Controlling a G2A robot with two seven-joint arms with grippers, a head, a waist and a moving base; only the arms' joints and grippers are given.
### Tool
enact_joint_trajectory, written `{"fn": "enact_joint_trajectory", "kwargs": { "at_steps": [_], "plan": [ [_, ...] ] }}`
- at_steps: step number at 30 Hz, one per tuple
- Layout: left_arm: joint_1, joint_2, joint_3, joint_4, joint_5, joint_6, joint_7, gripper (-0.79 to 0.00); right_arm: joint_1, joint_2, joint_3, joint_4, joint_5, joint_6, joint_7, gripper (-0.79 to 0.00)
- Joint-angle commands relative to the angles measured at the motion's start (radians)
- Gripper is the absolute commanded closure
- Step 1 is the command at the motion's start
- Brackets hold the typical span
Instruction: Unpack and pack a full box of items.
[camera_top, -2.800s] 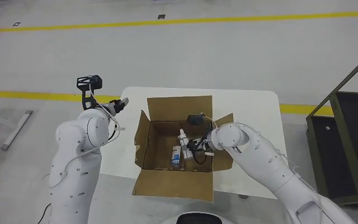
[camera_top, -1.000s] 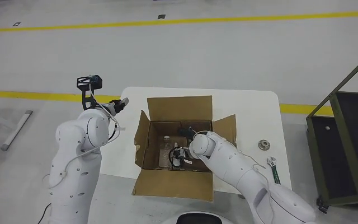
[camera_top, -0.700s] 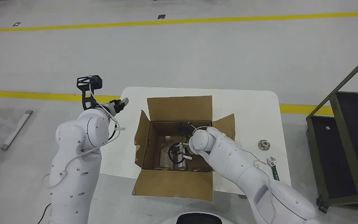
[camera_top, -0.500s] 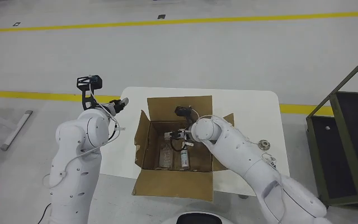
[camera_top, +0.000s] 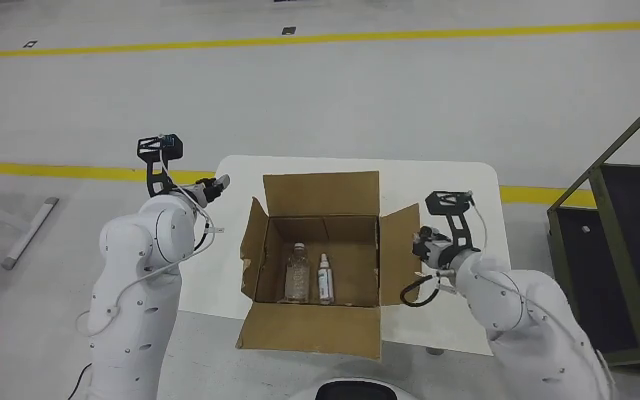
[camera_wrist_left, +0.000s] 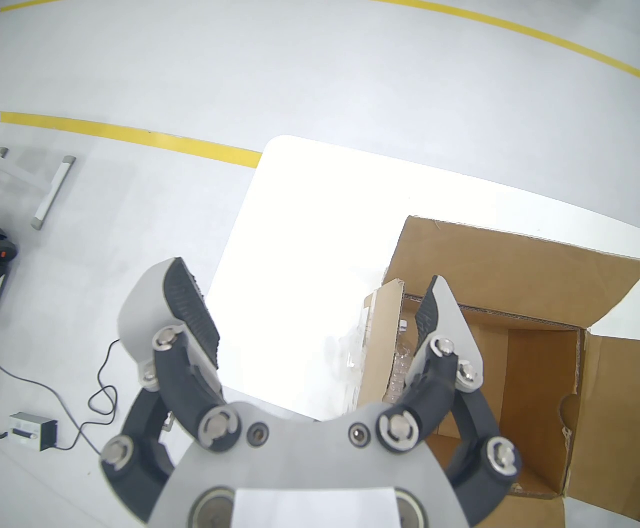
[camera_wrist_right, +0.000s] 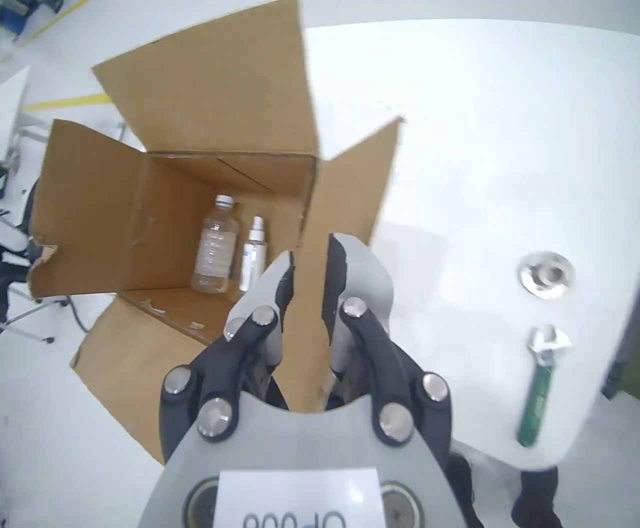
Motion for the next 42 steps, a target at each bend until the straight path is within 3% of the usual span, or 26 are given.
{"fn": "enact_joint_trajectory", "kwargs": {
  "at_steps": [1,9,12,23,32,38,42],
  "plan": [
    [0.000,0.000,0.000,0.000,0.000,0.000,0.000,-0.785,-0.079,0.007,0.059,-0.046,-0.044,-0.002,0.025,0.000],
    [0.000,0.000,0.000,0.000,0.000,0.000,0.000,-0.785,-0.237,0.018,0.166,-0.095,-0.127,-0.038,0.027,0.000],
    [0.000,0.000,0.000,0.000,0.000,0.000,0.000,-0.785,-0.273,0.016,0.193,-0.102,-0.140,0.002,-0.001,0.000],
    [0.000,0.000,0.000,0.000,0.000,0.000,0.000,-0.785,-0.276,0.016,0.190,-0.098,-0.142,-0.003,-0.006,0.000],
    [0.000,0.000,0.000,0.000,0.000,0.000,0.000,-0.785,-0.356,0.026,0.166,-0.061,-0.552,-0.123,-0.274,0.000],
    [0.000,0.000,0.000,0.000,0.000,0.000,0.000,-0.785,-0.387,0.027,0.214,0.020,-0.610,-0.175,-0.402,0.000],
    [0.000,0.000,0.000,0.000,0.000,0.000,0.000,-0.785,-0.391,0.027,0.222,0.036,-0.628,-0.169,-0.405,0.000]
  ]
}}
